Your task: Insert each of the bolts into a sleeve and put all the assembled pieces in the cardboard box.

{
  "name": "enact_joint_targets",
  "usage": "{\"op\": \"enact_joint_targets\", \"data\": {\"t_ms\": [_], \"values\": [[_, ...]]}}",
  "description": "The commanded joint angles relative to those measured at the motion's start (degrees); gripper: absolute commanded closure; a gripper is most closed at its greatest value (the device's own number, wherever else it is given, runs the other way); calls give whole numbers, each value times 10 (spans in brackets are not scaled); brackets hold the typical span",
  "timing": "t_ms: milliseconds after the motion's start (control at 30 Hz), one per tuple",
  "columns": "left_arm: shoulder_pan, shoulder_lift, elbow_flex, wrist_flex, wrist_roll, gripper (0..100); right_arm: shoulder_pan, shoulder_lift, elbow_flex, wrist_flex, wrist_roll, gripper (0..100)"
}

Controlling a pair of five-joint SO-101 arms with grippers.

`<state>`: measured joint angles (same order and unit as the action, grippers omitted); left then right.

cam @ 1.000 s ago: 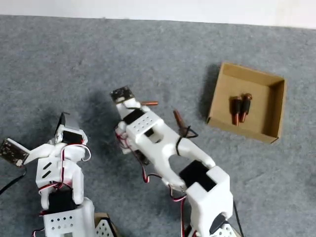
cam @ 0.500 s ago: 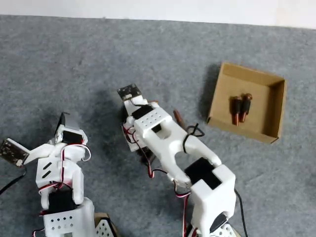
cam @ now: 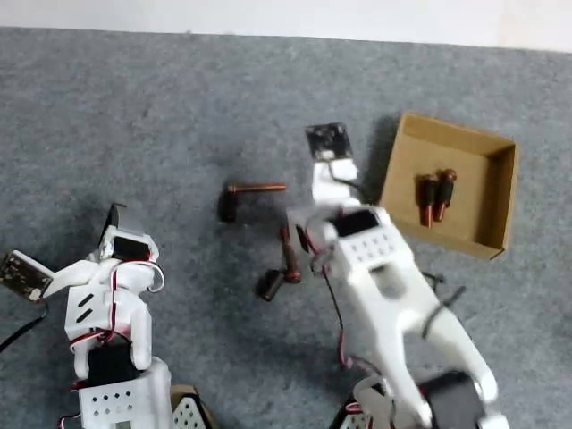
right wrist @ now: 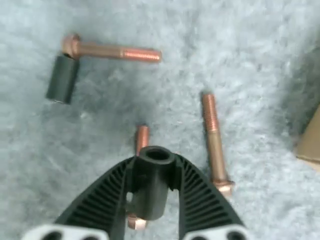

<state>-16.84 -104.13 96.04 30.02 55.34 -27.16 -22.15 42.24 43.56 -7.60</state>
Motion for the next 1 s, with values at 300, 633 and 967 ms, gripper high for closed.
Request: {"op": "enact_joint_targets", "data": {"t_ms": [300, 633, 967], "values": [[-2, -4, 12, 1, -47, 994, 21, -351, 248, -105, 68, 995], [53, -4, 0, 18, -48, 993, 86, -569, 378, -104, 68, 995], [182, -4, -76, 18, -134, 992, 140, -662, 454, -95, 69, 995]]}}
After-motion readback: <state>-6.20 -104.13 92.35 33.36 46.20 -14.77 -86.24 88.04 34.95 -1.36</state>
